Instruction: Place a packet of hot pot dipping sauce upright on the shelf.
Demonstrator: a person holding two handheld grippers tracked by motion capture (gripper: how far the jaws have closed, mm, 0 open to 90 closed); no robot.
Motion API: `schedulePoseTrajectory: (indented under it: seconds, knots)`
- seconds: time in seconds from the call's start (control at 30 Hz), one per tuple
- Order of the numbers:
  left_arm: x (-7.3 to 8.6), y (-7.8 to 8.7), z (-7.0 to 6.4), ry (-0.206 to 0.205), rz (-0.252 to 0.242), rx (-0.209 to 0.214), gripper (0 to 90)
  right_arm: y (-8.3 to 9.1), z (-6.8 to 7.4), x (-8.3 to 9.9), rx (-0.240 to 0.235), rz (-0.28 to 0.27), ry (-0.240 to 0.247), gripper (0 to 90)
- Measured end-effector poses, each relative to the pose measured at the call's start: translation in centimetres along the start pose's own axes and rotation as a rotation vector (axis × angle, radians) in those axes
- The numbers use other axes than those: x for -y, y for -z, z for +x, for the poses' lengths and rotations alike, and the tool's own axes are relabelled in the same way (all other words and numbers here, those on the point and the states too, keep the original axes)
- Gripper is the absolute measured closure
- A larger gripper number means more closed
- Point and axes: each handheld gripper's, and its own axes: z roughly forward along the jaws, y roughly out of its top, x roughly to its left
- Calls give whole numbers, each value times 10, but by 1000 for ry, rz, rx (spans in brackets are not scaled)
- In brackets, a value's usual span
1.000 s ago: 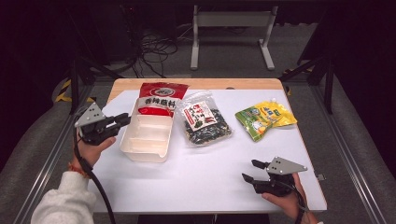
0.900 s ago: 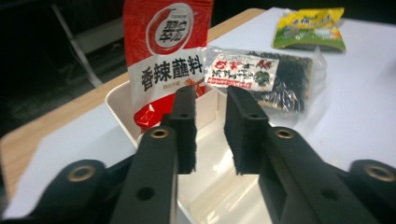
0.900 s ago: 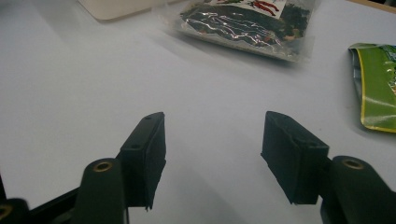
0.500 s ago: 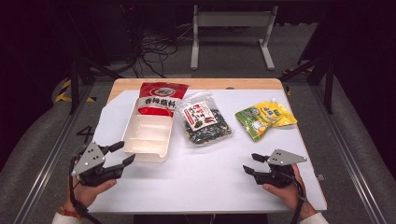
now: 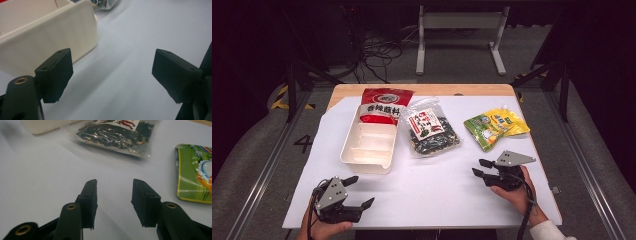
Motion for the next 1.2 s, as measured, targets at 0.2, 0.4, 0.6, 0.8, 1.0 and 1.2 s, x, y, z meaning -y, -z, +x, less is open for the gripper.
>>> schedulePoseTrajectory:
  seconds: [0.2,0.4,0.6,0.8,1.0,1.2]
  knots:
    - [5,-8,0,6,33,-3,152,-11,-10,-15,32,8,-2,613]
    - [8,-13,3,19,45,7,154,-30,-18,-37,52,-19,-26,546]
    - [9,-13,3,24,44,22,155,-63,-22,-53,47,18,-37,488]
    - [9,-15,1,5,59,28,155,-89,-29,-56,86,56,-95,389]
    - [11,-14,4,6,67,29,155,-90,-35,-47,83,69,-155,427]
    - [10,-14,4,4,64,31,155,-96,-39,-38,62,107,-217,406]
